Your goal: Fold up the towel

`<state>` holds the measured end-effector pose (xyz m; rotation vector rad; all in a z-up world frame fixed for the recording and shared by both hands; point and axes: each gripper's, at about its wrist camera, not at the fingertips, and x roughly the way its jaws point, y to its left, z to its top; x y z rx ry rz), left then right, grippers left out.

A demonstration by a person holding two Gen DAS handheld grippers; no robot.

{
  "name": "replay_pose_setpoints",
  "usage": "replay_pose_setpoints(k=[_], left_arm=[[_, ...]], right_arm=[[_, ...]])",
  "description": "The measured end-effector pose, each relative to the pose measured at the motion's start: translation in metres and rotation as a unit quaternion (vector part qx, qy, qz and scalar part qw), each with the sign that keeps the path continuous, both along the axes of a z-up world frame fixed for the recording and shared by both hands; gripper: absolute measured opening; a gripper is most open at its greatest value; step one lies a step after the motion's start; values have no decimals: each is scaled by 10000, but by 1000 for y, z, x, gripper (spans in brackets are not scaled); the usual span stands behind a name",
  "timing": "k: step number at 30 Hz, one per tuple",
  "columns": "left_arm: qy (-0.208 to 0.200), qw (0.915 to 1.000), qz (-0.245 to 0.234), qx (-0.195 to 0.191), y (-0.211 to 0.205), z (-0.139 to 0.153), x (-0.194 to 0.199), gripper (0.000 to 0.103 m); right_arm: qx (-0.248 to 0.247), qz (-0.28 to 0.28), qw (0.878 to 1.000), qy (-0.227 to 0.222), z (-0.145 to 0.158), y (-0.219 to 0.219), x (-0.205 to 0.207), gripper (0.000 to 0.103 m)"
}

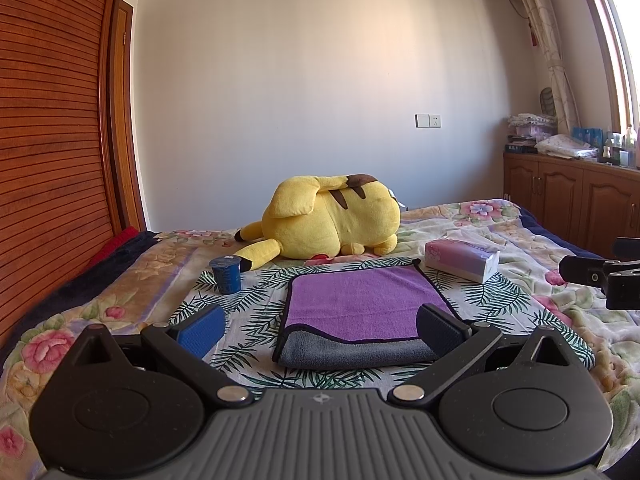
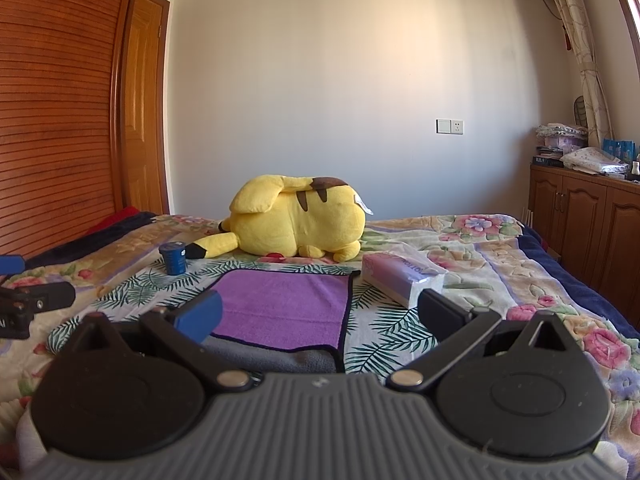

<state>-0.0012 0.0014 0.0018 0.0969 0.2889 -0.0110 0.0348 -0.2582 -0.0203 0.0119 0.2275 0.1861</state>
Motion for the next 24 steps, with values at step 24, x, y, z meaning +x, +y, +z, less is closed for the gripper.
replay_pose_setpoints(k=[24], left_arm=[[354,9992,-109,156,-7,-11,8,87]], right_arm=[[20,16,9999,112,0,1,4,103]])
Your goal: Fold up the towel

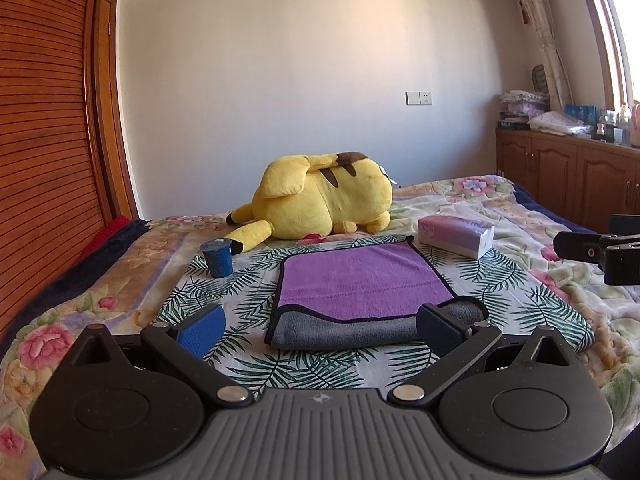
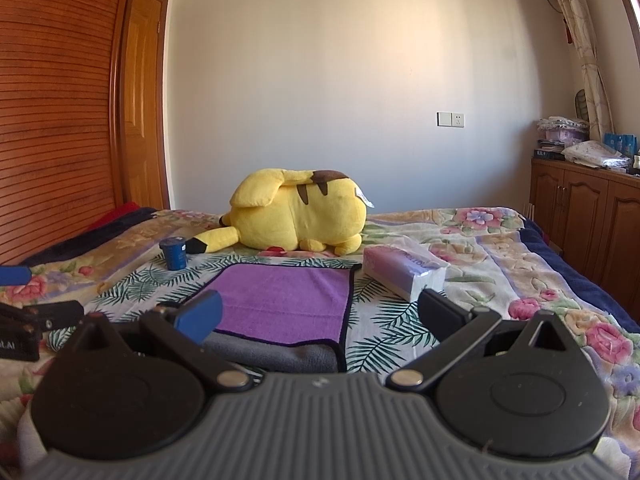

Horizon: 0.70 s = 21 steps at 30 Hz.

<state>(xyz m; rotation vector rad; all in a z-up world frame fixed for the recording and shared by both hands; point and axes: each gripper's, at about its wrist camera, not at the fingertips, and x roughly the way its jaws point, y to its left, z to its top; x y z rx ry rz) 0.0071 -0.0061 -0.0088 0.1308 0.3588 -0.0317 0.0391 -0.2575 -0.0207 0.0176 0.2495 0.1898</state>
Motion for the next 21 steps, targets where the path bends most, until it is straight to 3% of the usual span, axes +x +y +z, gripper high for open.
replay_pose_setpoints(k=[21], left_arm=[[447,9989,-93,68,1,-4,27,87]], right_arm=[[-174,201,9995,180,-8,11,19,103]])
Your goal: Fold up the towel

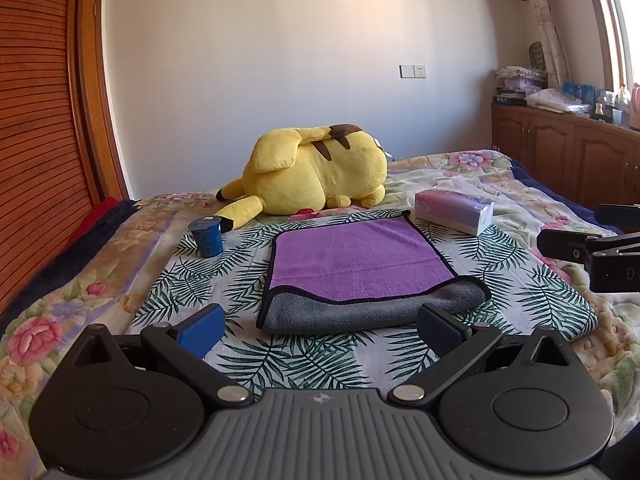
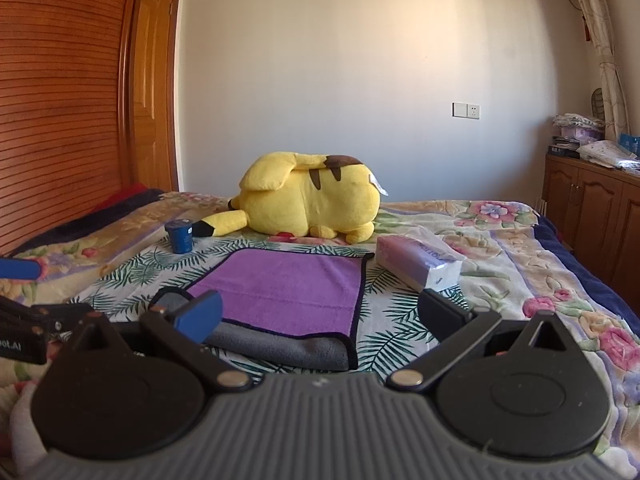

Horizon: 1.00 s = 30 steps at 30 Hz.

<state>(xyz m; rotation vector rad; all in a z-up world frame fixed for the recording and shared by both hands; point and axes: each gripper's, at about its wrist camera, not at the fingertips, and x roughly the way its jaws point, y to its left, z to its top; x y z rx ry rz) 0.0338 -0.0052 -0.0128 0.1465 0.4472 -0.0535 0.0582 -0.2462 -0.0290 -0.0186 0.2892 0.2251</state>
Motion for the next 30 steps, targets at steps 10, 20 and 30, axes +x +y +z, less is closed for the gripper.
replay_pose_setpoints(k=[10,20,30], left_arm=[[59,9999,-45,100,3,2,22,87],[261,9995,-61,147,4,-2,44,87],[429,9988,-82,233,11,-11,71,87]], right_arm=[[-35,35,9999,156,-4,5,20,103],[-116,178,9993,295,-9,12,37,103],[-221,269,9980,525,-16,16,64,103]])
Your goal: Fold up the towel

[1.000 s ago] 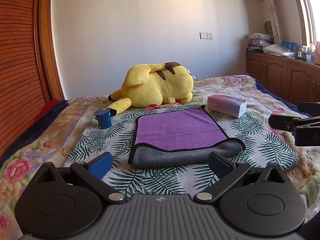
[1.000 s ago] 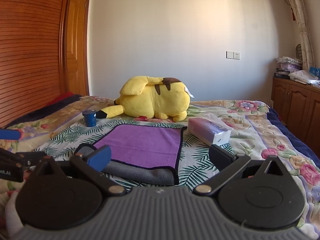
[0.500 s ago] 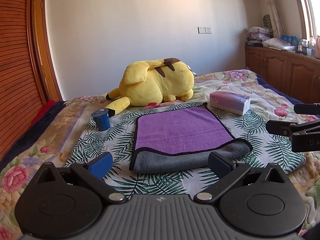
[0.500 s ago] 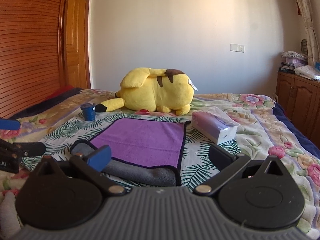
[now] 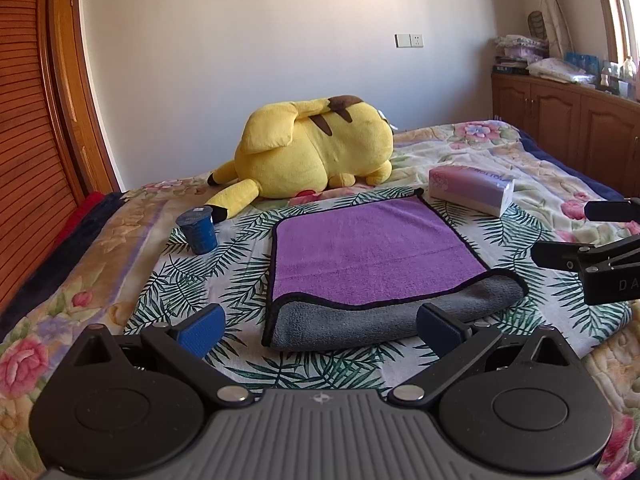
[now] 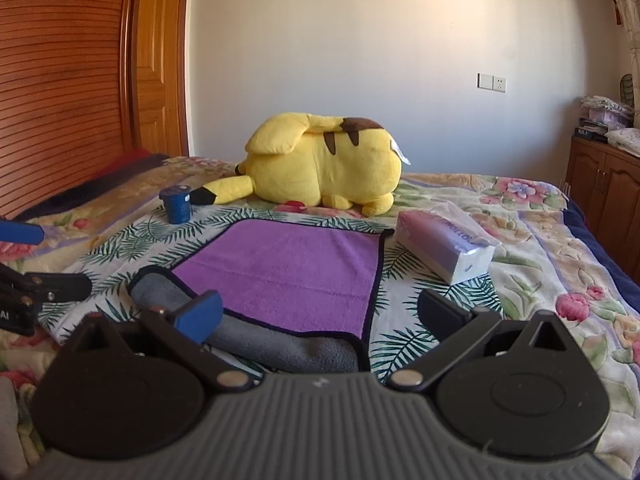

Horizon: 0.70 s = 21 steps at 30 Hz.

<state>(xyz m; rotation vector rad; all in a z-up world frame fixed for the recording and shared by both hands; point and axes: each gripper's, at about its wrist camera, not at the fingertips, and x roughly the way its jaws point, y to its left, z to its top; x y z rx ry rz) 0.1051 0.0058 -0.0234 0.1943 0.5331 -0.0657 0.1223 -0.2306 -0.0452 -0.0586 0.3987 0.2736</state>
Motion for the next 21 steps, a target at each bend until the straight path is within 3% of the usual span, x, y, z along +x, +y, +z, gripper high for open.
replay_pose_setpoints(k=[21], left_arm=[[492,9986,7,-216,22,-26,56,72]], right_arm=[[-204,160,9980,580,-24,6,48,103]])
